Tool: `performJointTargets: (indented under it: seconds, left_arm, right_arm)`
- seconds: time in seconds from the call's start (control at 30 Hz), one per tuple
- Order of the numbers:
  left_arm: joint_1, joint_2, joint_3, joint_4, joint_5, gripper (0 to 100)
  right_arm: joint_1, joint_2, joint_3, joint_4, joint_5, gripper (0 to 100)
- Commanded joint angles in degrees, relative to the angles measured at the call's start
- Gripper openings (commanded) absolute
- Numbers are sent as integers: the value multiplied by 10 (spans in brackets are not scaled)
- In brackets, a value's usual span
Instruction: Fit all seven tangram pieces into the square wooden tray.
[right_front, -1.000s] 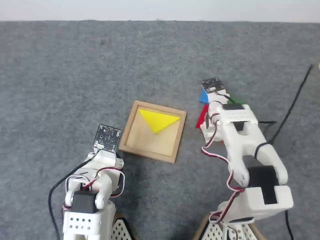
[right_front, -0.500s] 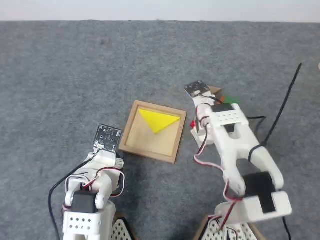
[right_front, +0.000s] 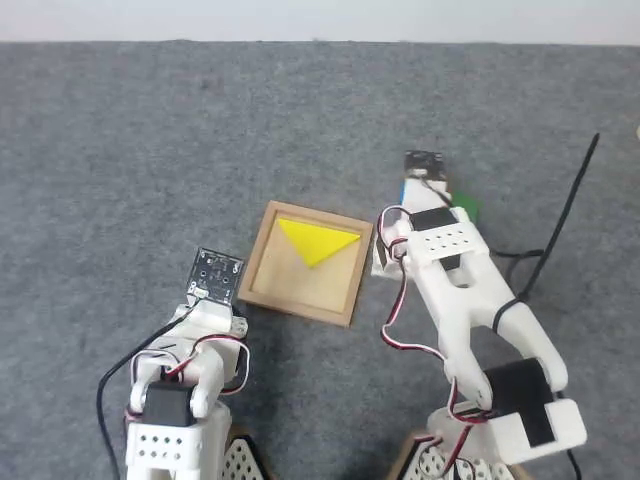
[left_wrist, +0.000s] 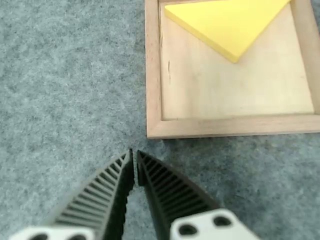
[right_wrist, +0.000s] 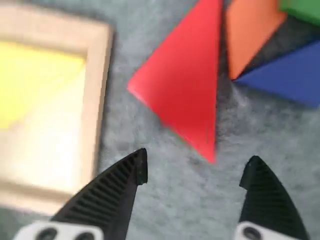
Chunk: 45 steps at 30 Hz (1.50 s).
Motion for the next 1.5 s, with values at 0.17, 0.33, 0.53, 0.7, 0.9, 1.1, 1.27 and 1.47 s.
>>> performJointTargets:
  seconds: [0.17,0.33,0.53,0.7,0.9,1.1,1.27,1.47]
  left_arm:
    - [0,-5,-3,3,3,15]
    - [0,-5,-3,3,3,15]
    - [0,-5,-3,3,3,15]
    - [0,-5,-3,3,3,15]
    - [0,-5,-3,3,3,15]
    - [0,-5,-3,3,3,15]
    - [0,-5,-3,3,3,15]
    - [0,-5,-3,3,3,15]
  right_arm:
    - [-34,22,-4,-94,-167,357]
    - [-27,53,-13,-100,-166,351]
    - [-25,58,-14,-107,-171,351]
    - [-20,58,-14,-129,-171,351]
    - [-18,58,-15,-155,-207,351]
    - [-18,59,-4,-156,-211,351]
    - [-30,58,4,-158,-207,354]
    - [-33,56,4,-154,-207,355]
